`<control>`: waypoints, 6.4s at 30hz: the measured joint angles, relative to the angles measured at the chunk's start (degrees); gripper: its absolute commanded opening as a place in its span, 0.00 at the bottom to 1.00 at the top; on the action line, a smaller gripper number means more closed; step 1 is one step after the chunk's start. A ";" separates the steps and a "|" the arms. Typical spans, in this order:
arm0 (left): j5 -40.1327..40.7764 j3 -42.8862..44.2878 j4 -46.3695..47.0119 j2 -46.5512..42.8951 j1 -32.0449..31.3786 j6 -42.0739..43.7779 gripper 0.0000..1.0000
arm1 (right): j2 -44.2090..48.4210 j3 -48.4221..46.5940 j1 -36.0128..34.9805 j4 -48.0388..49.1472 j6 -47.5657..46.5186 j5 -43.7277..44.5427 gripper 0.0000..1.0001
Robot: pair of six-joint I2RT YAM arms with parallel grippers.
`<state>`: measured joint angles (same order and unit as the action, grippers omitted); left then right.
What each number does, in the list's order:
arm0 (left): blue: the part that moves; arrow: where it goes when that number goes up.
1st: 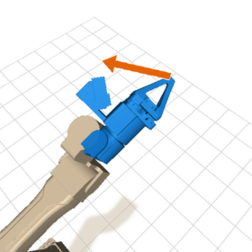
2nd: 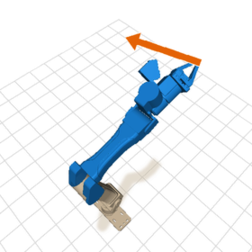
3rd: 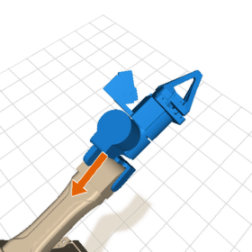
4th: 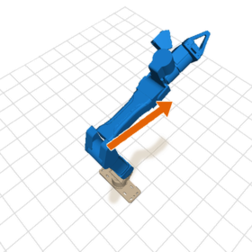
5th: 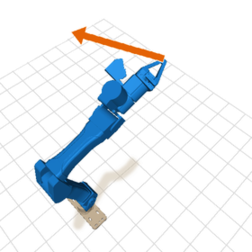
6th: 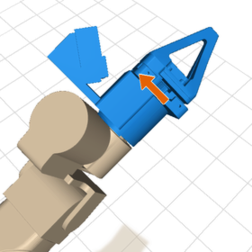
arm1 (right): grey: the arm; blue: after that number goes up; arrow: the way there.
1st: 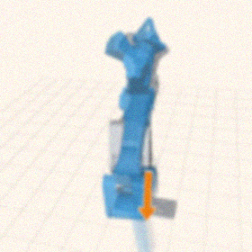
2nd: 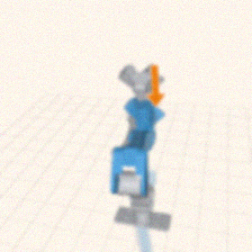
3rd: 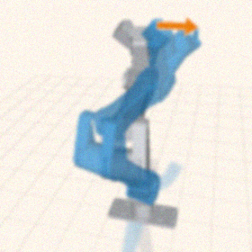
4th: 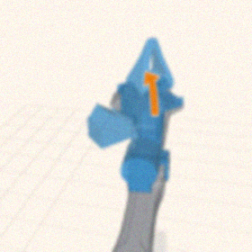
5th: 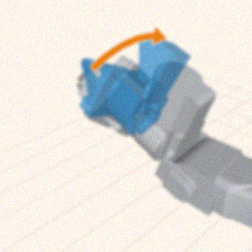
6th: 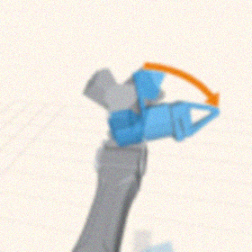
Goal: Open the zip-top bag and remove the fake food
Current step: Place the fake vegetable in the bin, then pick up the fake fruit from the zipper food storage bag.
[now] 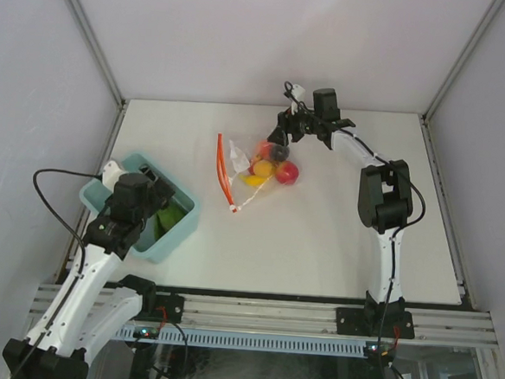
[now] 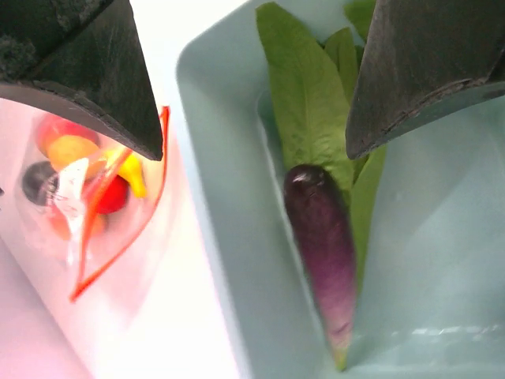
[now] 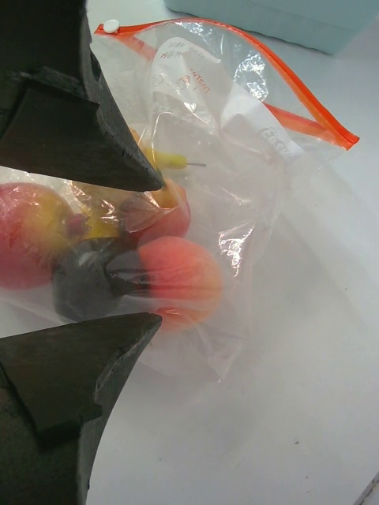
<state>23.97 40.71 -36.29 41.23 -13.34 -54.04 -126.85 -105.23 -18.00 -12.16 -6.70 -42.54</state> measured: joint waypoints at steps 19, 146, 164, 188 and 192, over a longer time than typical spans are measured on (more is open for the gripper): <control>-24.94 16.33 22.21 31.74 0.26 30.36 0.08 | 0.00 0.00 0.07 0.09 0.09 -0.07 0.63; -50.05 32.22 42.34 72.08 -6.23 27.23 0.49 | -8.39 -13.68 -2.97 -42.12 -59.76 -2.64 0.00; -51.58 34.71 39.71 74.60 -8.02 28.65 0.41 | -8.39 -13.68 -2.40 -42.77 -59.74 -2.97 0.00; -59.08 35.63 37.18 74.90 -8.13 31.80 0.40 | -8.61 -13.68 -2.36 -42.88 -58.23 -2.78 0.14; -63.08 35.47 38.01 74.90 -8.15 31.63 0.43 | -8.61 -13.68 -2.36 -42.88 -57.61 -2.75 0.17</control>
<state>-39.11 76.18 1.72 116.14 -21.50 -22.41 -135.46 -118.91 -20.36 -55.05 -64.31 -45.30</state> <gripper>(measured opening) 0.405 0.152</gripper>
